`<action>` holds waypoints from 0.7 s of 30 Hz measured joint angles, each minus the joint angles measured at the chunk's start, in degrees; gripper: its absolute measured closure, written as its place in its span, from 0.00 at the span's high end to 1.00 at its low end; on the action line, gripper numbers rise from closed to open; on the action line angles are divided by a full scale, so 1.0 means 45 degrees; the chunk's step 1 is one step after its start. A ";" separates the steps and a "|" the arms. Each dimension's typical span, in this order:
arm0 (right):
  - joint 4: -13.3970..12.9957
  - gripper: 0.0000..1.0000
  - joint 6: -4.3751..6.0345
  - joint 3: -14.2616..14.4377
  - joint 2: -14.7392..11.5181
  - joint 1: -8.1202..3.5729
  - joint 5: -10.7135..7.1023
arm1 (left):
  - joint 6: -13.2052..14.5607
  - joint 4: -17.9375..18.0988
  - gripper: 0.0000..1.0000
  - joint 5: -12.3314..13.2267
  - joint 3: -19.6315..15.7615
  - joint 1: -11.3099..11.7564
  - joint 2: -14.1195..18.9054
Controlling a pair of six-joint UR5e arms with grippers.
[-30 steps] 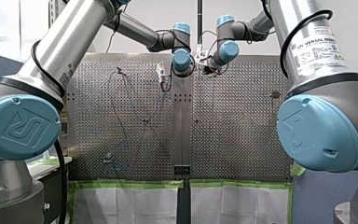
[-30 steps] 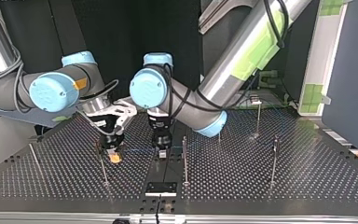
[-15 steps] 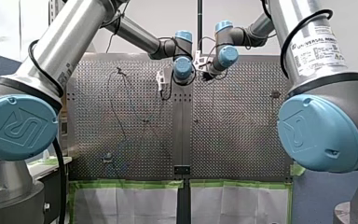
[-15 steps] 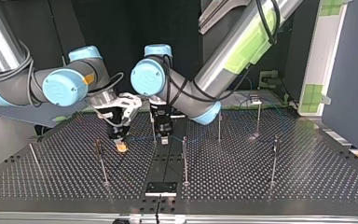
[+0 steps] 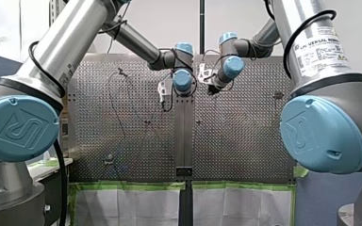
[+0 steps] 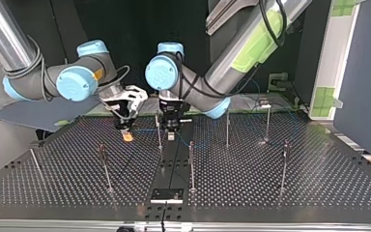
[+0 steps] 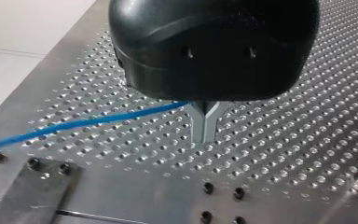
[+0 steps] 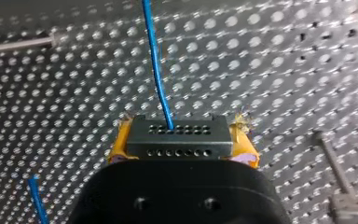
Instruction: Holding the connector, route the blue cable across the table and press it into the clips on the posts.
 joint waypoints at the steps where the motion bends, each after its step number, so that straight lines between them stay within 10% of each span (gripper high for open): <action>1: -0.0109 0.00 -0.0007 0.0130 0.0000 -0.0013 0.0006 | -0.0002 0.0085 0.00 0.0081 -0.0085 0.0018 -0.0016; 21: -0.1365 0.00 -0.0064 0.2078 0.0008 -0.0046 0.0341 | -0.0114 0.2281 0.00 0.0731 -0.2290 -0.0105 -0.1233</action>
